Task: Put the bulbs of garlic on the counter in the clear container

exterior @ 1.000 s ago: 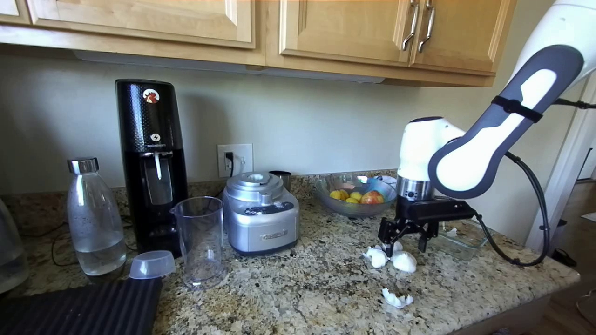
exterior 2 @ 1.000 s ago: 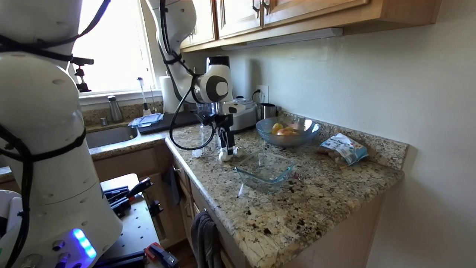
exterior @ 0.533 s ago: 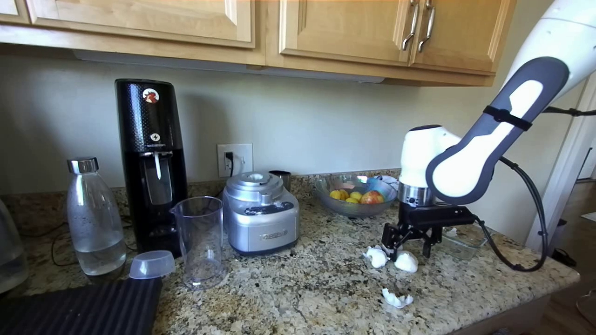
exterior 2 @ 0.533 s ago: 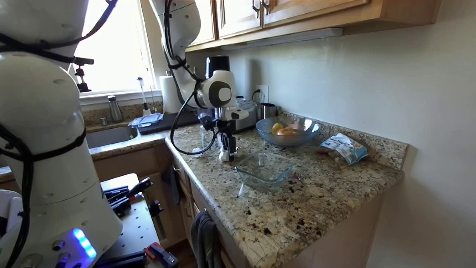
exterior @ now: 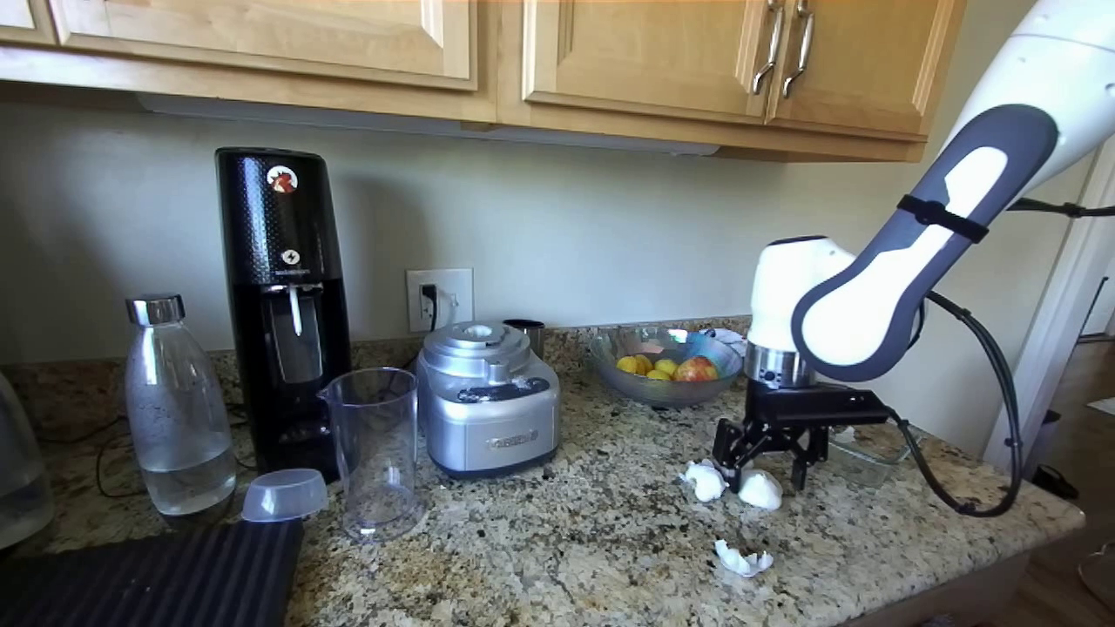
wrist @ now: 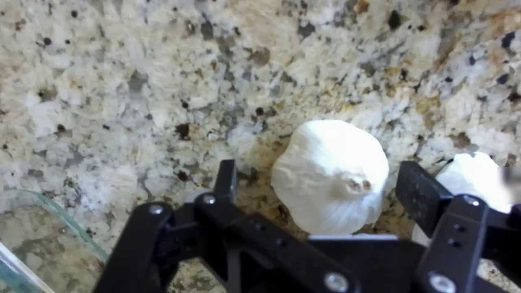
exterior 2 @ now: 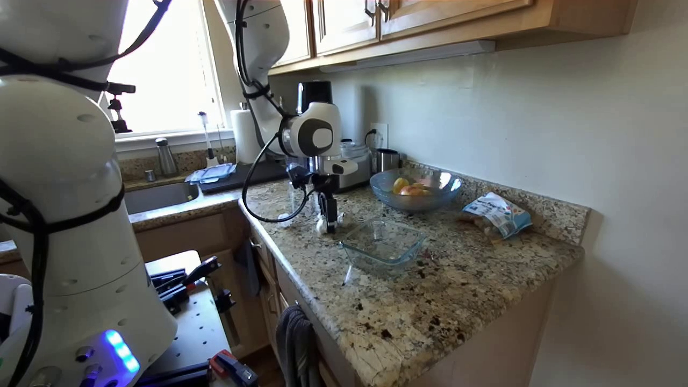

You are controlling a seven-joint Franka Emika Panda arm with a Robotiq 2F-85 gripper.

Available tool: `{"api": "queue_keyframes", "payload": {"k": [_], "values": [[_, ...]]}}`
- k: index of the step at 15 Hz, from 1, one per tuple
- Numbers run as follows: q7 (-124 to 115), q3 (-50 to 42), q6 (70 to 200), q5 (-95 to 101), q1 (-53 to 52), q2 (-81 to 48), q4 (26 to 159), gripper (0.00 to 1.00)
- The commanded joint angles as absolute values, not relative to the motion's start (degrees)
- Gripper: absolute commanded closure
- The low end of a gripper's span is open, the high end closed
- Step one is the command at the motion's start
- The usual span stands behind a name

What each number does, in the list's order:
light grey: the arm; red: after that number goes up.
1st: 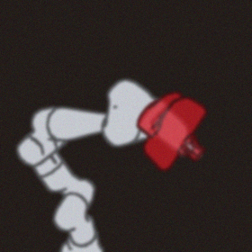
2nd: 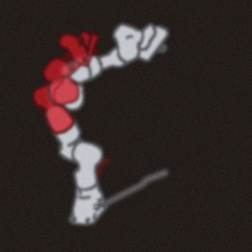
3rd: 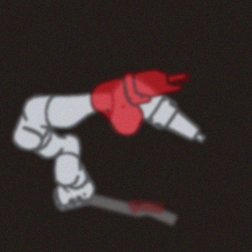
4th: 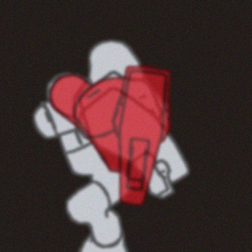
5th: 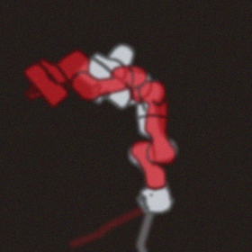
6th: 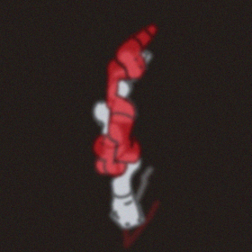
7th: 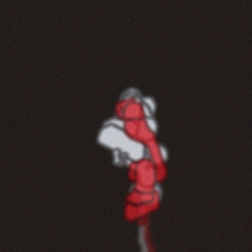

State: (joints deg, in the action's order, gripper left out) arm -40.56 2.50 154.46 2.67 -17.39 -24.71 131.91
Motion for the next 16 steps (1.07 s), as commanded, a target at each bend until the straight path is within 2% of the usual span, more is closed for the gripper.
{"api": "queue_keyframes", "payload": {"k": [1, 3, 5, 6, 8, 11, 12, 13, 16], "values": [[-38.32, 3.19, 156.97, 0.01, -16.91, -24.11, 133.79, 0.02], [-37.66, 3.32, 157.39, -0.73, -16.92, -24.11, 133.85, 0.12], [-36.7, 3.34, 157.95, -1.25, -16.9, -24.08, 134.01, 0.29], [-36.28, 3.26, 158.3, -1.36, -16.89, -24.12, 134.14, 0.33], [-35.76, 3.04, 158.89, -1.56, -16.9, -24.32, 134.3, 0.37], [-34.95, 2.98, 159.23, -1.98, -16.88, -24.44, 134.36, 0.32], [-34.69, 3.0, 159.3, -2.12, -16.89, -24.43, 134.42, 0.37], [-34.64, 2.92, 158.84, -2.2, -16.95, -24.18, 134.49, 0.55], [-32.63, 3.58, 156.23, -3.32, -16.06, -21.74, 135.26, 0.6]]}}
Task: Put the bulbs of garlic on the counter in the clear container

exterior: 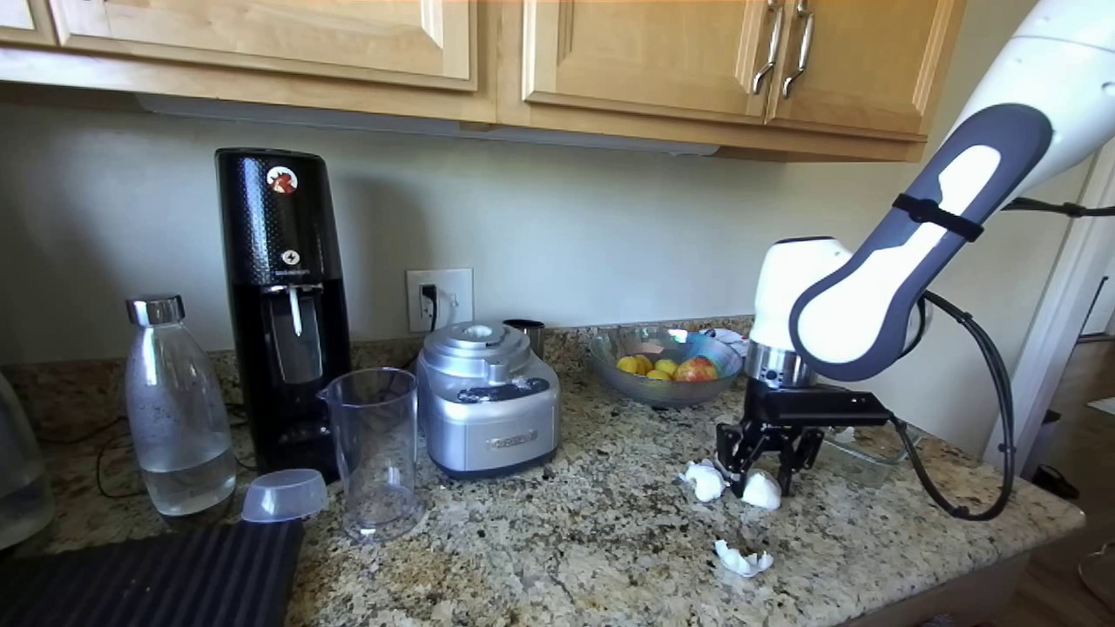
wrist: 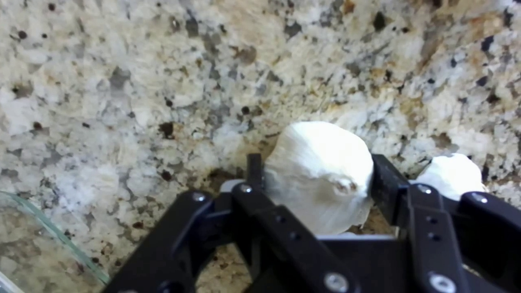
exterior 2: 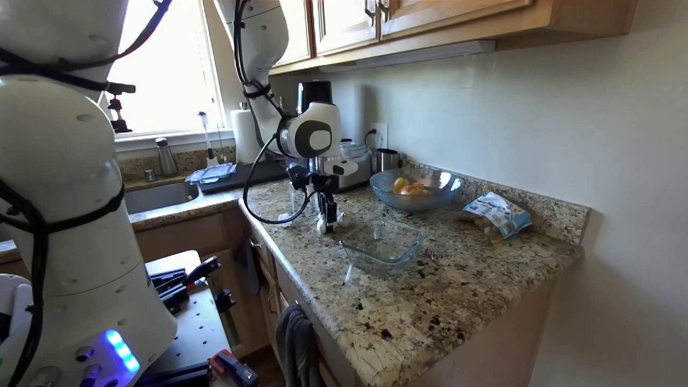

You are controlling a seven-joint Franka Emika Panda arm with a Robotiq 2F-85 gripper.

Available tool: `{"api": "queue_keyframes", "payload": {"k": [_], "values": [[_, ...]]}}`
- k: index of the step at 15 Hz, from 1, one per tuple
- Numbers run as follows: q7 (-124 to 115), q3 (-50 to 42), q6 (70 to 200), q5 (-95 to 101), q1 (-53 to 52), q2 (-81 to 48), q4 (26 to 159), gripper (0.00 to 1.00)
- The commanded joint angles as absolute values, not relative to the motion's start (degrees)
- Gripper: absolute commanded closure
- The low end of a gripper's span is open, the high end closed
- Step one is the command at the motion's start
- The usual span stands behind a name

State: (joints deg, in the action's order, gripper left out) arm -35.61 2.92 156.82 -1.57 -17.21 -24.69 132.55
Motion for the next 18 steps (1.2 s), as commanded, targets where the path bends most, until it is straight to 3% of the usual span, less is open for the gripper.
{"api": "queue_keyframes", "payload": {"k": [1, 12, 18], "values": [[-30.81, 4.26, 155.7, -4.31, -15.19, -20.33, 135.91, 0.6], [-27.93, 1.94, 150.92, -4.6, -11.06, -2.82, 143.31, 0.6], [-37.88, -0.93, 153.46, 5.01, -7.04, -1.78, 143.27, 0.6]]}}
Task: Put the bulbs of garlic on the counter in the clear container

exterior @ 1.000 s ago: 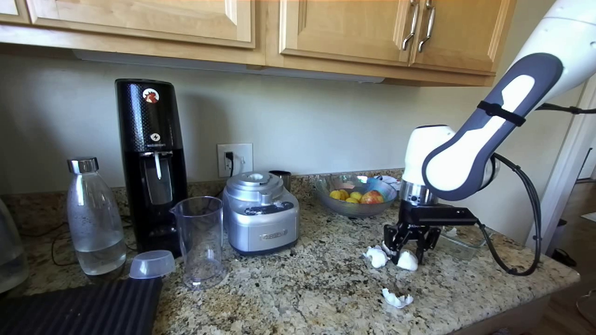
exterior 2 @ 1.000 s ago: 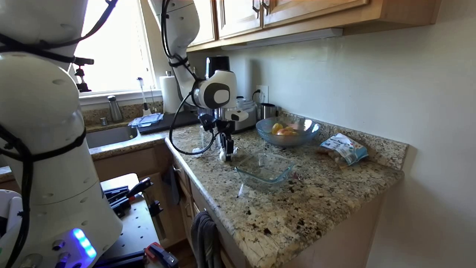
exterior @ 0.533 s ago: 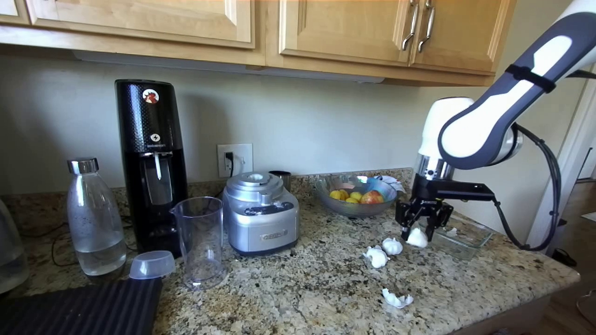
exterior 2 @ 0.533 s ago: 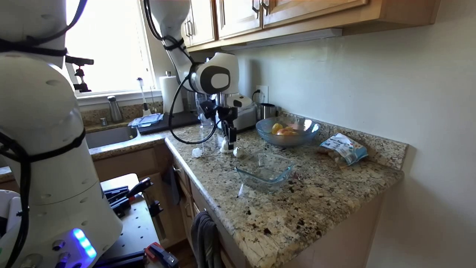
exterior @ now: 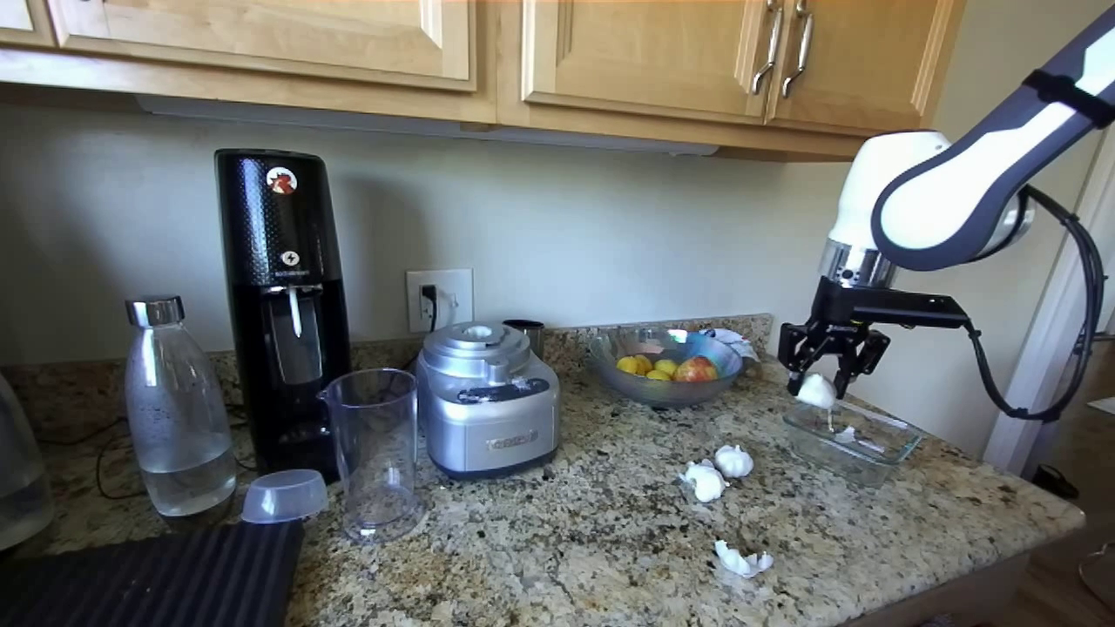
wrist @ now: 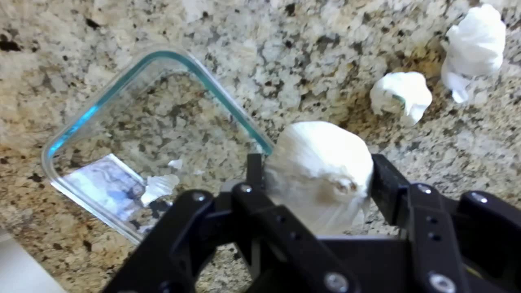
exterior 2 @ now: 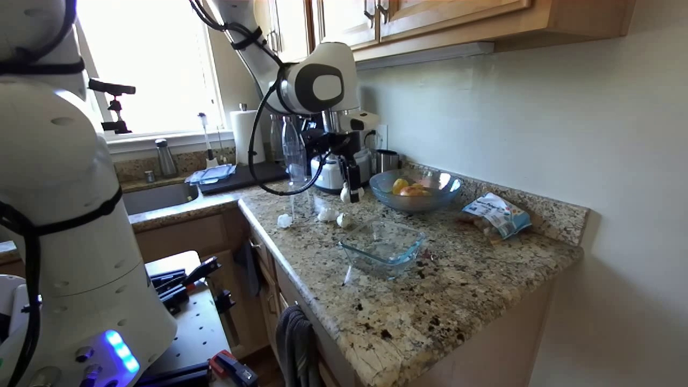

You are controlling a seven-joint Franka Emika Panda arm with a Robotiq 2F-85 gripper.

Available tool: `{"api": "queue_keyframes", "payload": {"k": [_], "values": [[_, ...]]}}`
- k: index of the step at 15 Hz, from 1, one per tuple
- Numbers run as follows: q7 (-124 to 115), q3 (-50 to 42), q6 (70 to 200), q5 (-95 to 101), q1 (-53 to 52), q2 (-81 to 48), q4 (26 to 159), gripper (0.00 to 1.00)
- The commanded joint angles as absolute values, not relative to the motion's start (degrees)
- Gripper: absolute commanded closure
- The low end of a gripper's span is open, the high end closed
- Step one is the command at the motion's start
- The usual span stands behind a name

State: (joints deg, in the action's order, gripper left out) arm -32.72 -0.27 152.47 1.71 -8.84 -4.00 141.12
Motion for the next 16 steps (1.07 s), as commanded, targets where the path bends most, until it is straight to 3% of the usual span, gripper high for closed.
{"api": "queue_keyframes", "payload": {"k": [1, 16], "values": [[-41.07, -1.61, 154.33, 7.77, -6.56, -2.15, 143.26, 0.6], [-56.9, -8.67, 160.19, 13.84, -6.62, -16.21, 140.31, 0.6]]}}
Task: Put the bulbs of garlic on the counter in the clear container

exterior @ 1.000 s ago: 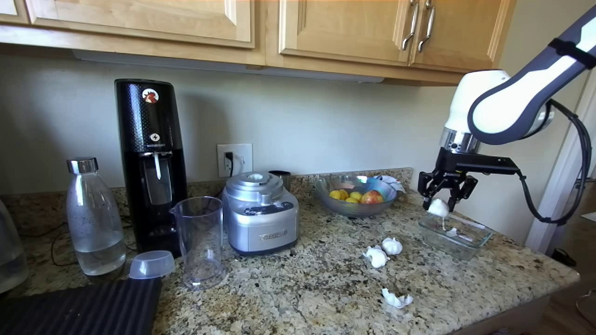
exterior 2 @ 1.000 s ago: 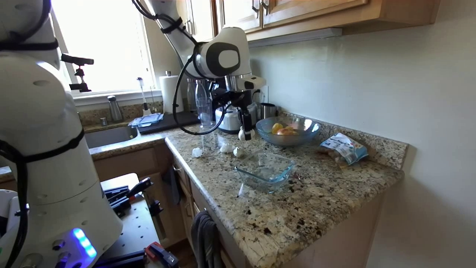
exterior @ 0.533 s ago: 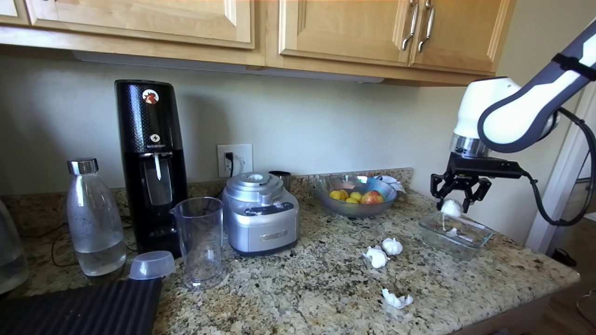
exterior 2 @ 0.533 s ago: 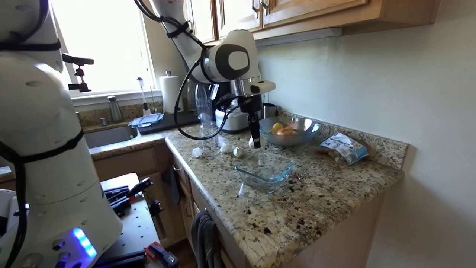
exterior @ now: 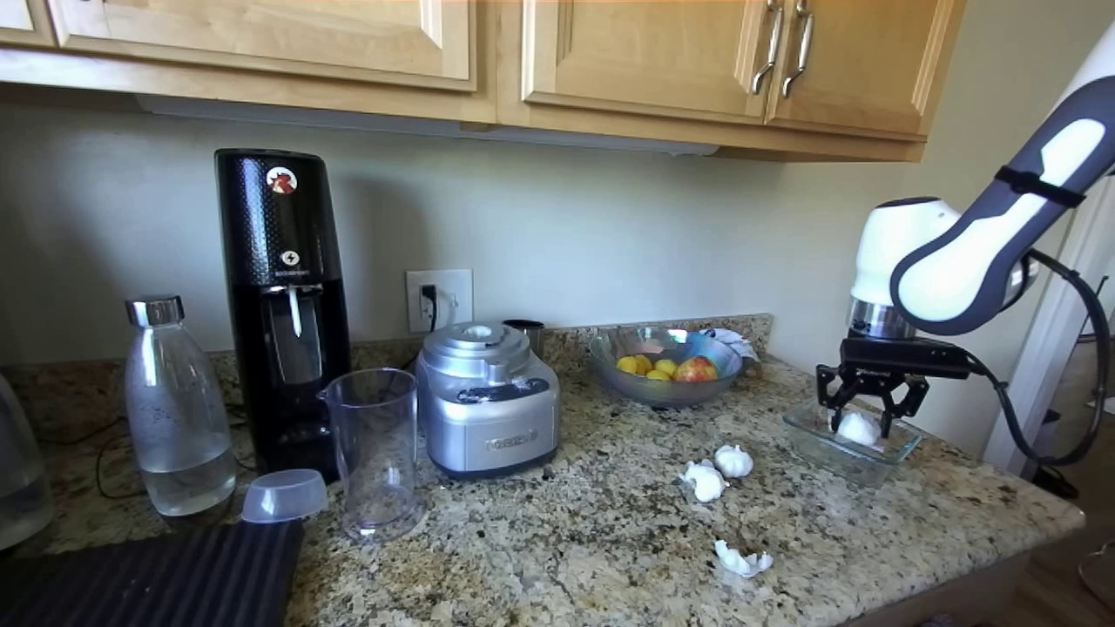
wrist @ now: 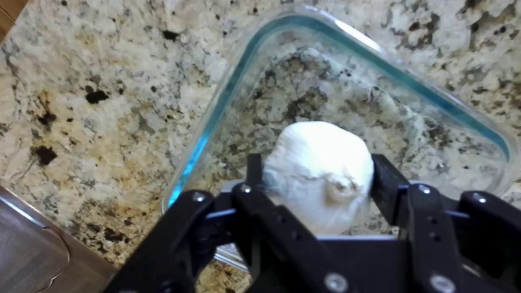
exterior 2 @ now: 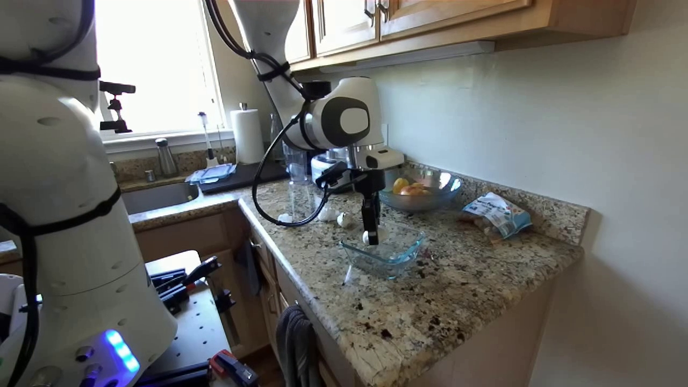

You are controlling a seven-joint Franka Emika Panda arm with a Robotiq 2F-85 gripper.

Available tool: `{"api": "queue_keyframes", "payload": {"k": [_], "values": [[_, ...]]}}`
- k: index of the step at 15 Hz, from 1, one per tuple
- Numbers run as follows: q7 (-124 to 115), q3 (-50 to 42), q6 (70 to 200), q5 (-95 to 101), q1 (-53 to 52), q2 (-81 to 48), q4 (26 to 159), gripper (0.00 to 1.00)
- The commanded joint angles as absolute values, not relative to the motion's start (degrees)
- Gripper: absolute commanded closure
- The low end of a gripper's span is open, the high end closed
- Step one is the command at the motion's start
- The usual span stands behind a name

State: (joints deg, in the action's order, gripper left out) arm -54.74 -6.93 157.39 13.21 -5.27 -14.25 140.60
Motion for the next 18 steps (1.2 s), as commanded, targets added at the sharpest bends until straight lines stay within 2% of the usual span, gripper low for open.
{"api": "queue_keyframes", "payload": {"k": [1, 2, 3, 4, 5, 13, 18], "values": [[-56.85, -9.09, 160.8, 13.85, -7.08, -16.81, 140.13, 0.6], [-56.78, -9.45, 161.29, 13.7, -7.55, -17.19, 139.98, 0.27], [-56.81, -9.86, 161.07, 13.85, -8.29, -16.86, 140.05, 0.08], [-56.78, -10.27, 160.5, 14.05, -9.01, -16.37, 140.17, 0.03], [-56.34, -10.26, 160.03, 14.02, -9.47, -15.2, 140.64, 0.0], [-51.19, -3.71, 158.4, 10.9, -9.82, -3.59, 144.45, 0.0], [-48.49, 3.0, 158.78, 6.18, -10.08, -4.73, 141.14, 0.0]]}}
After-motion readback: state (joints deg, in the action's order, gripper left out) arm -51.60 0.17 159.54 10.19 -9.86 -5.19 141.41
